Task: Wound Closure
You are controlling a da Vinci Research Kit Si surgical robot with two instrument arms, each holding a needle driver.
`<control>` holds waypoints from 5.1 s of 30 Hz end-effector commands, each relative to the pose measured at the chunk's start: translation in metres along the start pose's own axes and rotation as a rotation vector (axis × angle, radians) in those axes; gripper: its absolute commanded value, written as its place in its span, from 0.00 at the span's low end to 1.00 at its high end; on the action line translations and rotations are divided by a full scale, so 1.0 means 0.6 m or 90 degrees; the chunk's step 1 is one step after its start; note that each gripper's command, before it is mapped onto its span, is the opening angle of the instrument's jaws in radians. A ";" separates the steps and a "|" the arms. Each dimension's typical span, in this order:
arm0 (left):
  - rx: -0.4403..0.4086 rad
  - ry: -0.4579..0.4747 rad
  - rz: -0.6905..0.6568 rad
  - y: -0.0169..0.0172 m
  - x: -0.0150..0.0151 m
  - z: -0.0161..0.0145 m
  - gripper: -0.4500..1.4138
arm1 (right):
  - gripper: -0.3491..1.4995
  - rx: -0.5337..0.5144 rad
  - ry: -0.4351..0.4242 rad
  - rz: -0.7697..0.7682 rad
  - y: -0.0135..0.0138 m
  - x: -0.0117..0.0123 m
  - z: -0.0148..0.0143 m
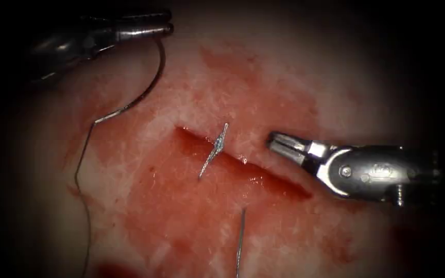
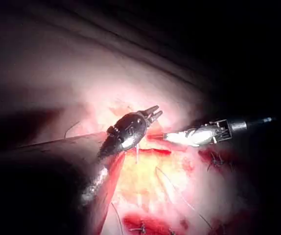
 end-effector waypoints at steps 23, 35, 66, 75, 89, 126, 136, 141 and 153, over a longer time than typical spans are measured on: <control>-0.003 -0.005 -0.002 0.0004 -0.0017 0.0010 0.05 | 0.00 -0.017 -0.011 0.207 0.0097 0.0021 0.0016; -0.004 -0.009 -0.003 0.0003 -0.0023 0.0011 0.05 | 0.00 -0.014 -0.014 0.220 0.0108 0.0035 0.0015; 0.246 -0.121 -0.104 -0.0219 -0.0196 0.0005 0.65 | 0.91 -0.048 0.082 0.197 0.0067 0.0066 -0.0176; 0.128 -0.128 -0.080 -0.0129 -0.0177 -0.0044 0.60 | 0.92 -0.049 0.085 0.193 0.0054 0.0054 -0.0179; -0.023 -0.198 0.331 0.0178 -0.0177 0.0094 0.45 | 0.91 -0.047 0.087 0.190 0.0055 0.0045 -0.0185; -0.086 -0.208 0.527 0.0330 -0.0257 0.0175 0.59 | 0.91 -0.053 0.090 0.184 0.0050 0.0025 -0.0173; -0.078 -0.196 0.525 0.0341 -0.0252 0.0183 0.59 | 0.91 -0.053 0.090 0.184 0.0047 0.0025 -0.0174; -0.075 -0.188 0.520 0.0337 -0.0238 0.0200 0.59 | 0.91 -0.052 0.091 0.183 0.0044 0.0027 -0.0169; -0.127 -0.148 0.605 0.0330 -0.0263 0.0224 0.05 | 0.91 -0.047 0.093 0.183 0.0038 0.0029 -0.0168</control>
